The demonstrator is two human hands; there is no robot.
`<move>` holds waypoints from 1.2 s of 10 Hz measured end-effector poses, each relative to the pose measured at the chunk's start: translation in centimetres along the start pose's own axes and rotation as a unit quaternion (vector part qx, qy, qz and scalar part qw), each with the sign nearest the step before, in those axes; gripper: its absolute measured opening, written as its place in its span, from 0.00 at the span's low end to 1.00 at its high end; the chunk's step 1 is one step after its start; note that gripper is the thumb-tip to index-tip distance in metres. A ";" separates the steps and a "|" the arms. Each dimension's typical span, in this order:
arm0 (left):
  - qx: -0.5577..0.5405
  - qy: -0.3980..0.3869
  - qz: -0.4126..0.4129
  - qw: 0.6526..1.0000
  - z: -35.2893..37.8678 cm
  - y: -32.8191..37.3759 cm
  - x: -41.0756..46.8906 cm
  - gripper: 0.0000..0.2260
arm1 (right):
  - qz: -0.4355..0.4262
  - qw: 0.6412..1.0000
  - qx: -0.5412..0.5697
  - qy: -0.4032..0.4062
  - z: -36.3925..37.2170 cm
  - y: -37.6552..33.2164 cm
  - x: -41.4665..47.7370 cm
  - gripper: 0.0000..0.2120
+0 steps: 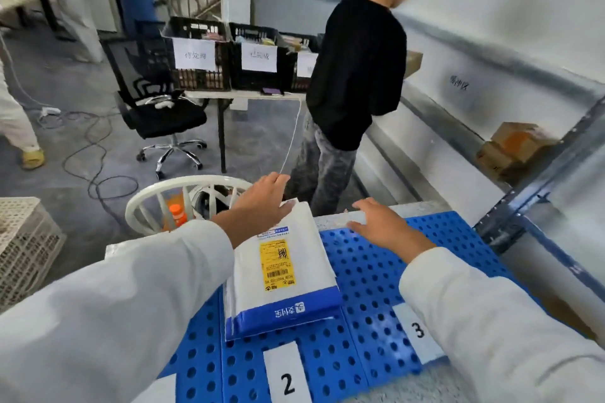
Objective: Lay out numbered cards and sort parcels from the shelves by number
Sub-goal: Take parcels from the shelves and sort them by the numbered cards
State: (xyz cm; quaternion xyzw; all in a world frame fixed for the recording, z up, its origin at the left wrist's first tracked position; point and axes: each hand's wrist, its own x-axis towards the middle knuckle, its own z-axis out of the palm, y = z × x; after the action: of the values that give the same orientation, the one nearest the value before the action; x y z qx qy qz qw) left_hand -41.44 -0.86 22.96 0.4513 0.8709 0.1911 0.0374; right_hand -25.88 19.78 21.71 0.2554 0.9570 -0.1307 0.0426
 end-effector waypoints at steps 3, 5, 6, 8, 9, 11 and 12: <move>0.047 -0.009 0.114 0.992 -0.8 14.4 0.2 0.28 | 0.105 0.989 0.060 0.087 -6.4 8.0 -13.8 0.25; 0.025 -0.064 0.196 0.978 1.3 28.3 -3.5 0.29 | 0.195 0.971 0.046 0.132 -8.4 14.6 -27.4 0.23; 0.018 -0.066 0.250 0.966 2.1 34.4 -6.0 0.29 | 0.241 0.957 0.035 0.157 -9.0 17.3 -34.1 0.22; 0.025 -0.071 0.344 0.936 4.2 45.0 -12.3 0.28 | 0.321 0.922 0.043 0.211 -8.8 20.7 -47.9 0.20; 0.018 -0.081 0.378 0.922 4.8 49.8 -15.9 0.28 | 0.348 0.899 0.054 0.261 -8.3 21.8 -54.5 0.14; -0.005 -0.095 0.444 0.891 5.8 56.7 -22.3 0.26 | 0.445 0.841 0.067 0.298 -6.7 23.5 -65.7 0.18; -0.012 -0.117 0.471 0.874 6.6 60.1 -25.7 0.26 | 0.499 0.814 0.069 0.290 -5.7 24.1 -70.1 0.20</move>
State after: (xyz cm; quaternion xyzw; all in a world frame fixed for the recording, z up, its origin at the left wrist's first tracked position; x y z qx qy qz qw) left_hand 21.67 11.80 36.12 0.8269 0.5417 0.1426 0.0498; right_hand 46.78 7.94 32.14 0.7259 0.6549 -0.0775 -0.1953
